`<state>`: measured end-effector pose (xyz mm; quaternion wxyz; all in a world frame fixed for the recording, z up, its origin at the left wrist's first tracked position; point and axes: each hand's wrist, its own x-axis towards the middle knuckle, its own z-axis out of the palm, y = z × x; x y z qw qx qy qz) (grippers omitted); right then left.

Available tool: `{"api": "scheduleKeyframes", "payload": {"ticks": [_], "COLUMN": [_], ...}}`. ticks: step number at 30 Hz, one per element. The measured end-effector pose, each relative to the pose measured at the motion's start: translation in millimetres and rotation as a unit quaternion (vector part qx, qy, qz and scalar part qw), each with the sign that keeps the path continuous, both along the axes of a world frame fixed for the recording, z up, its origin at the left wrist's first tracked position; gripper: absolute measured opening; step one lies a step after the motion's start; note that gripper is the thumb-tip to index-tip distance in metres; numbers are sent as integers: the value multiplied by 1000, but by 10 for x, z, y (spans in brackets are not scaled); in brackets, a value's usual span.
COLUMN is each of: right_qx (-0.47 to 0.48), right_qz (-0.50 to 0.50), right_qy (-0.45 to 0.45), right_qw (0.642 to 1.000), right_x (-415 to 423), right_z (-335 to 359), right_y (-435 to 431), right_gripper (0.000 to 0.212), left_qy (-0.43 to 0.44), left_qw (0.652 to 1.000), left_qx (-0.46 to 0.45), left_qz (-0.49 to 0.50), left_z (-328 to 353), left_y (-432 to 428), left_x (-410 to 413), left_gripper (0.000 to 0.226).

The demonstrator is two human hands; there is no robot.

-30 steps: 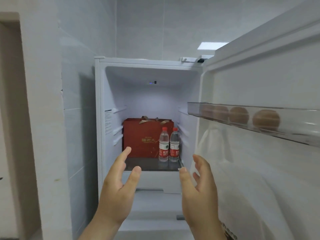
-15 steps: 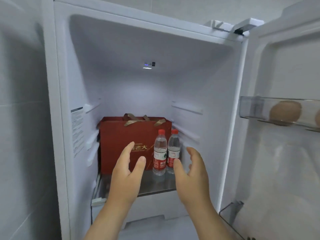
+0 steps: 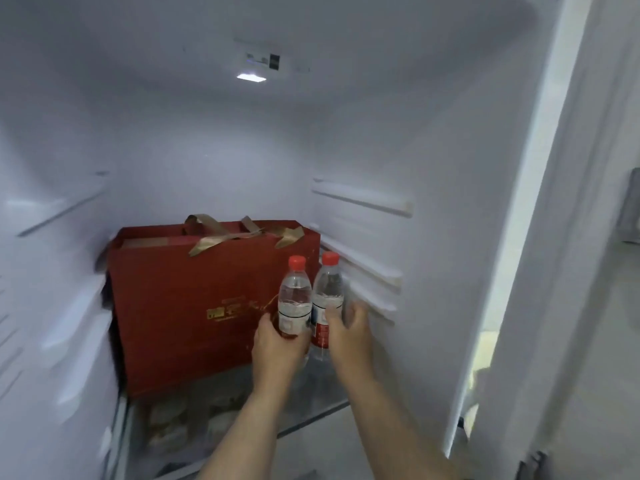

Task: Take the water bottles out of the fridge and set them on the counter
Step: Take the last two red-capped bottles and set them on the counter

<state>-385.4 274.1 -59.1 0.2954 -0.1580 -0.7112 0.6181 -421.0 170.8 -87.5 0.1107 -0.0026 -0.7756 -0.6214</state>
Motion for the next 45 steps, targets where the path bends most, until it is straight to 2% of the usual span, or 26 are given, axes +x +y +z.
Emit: {"api": "scheduleKeyframes", "payload": {"ticks": [5, 8, 12, 14, 18, 21, 25, 28, 32, 35, 40, 45], "right_qx": [-28, -30, -21, -12, 33, 70, 32, 55, 102, 123, 136, 167], "right_qz": [-10, -22, -34, -28, -30, 28, 85, 91, 81, 67, 32, 12], "right_qy": [2, 10, -1, -12, -46, -57, -68, -75, -87, -80, -35, 4], "right_qw": [1000, 999, 999, 999, 998, 996, 994, 991, 988, 987, 990, 986], "right_x": [-362, -528, -693, -753, -827, -797, -716, -621, -424, -204, 354, 1074], "right_z": [-311, -392, -441, -452, -504, -603, -646, -611, -543, -364, 23, 367], "right_y": [67, 121, 164, 162, 166, 91, 23, 28, -42, -88, -116, -8], "right_gripper": [33, 17, 21, 28, 36, 47, 55, 56, 62, 59, 49, 40], "left_qy": [-17, -6, -7, -13, -26, -31, -21, -23, -23, -6, 84, 158], "left_qw": [999, 998, 996, 993, 982, 979, 989, 991, 992, 996, 996, 978], "left_qx": [-44, -57, -69, -76, -98, -84, -50, -52, -71, -43, 9, 60], "left_qz": [-7, 10, 54, 91, 159, 182, 140, 122, 98, 75, 4, -126], "left_z": [-216, -257, -299, -335, -395, -387, -386, -365, -337, -204, 149, 467], "left_y": [133, 143, 30, -101, -380, -476, -497, -557, -613, -599, -558, -517], "left_x": [-298, -372, -307, -257, -260, -282, -288, -244, -107, 63, 312, 776], "left_gripper": [35, 32, 25, 28, 52, 62, 54, 44, 44, 37, 40, 45]}}
